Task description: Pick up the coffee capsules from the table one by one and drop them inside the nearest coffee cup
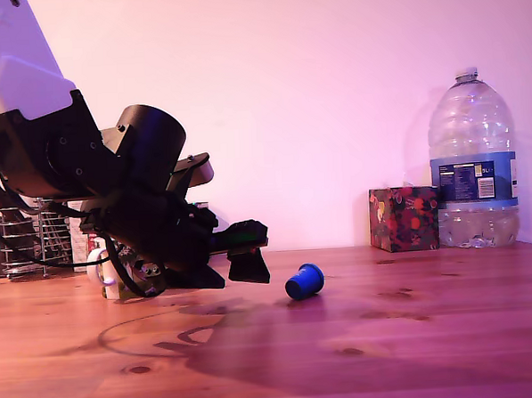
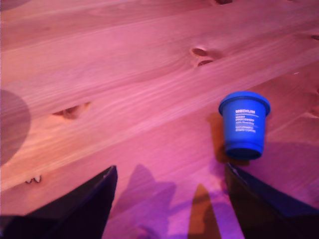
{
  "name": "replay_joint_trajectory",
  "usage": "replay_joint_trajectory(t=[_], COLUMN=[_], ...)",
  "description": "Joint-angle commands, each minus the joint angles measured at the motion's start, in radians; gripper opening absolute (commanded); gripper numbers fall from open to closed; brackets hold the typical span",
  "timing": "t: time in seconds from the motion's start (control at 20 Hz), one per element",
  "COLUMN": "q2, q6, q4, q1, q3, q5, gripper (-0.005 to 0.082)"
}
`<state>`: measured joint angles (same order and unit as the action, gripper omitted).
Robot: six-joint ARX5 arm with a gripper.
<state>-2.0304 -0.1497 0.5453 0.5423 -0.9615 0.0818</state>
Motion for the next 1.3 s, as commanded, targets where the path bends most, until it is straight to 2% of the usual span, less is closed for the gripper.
replay_joint_trajectory(t=[0.0, 0.5, 0.85, 0.9, 1.05, 1.25], q2=[0.03, 0.028, 0.028, 0.028, 0.028, 0.027], q6=[0.006, 0.014, 0.06, 0.064, 0.119, 0.132], q4=[-0.005, -0.009, 0.266, 0.275, 0.301, 0.3], q1=[-0.006, 0.003, 0.026, 0.032, 0.052, 0.067], q3=[0.007, 0.008, 0.147, 0.156, 0.171, 0.171], q5=[-0.005, 0.004, 0.066, 0.069, 0.071, 0.071], gripper=[0.0592, 0.0591, 0.0591, 0.0591, 0.0591, 0.0591])
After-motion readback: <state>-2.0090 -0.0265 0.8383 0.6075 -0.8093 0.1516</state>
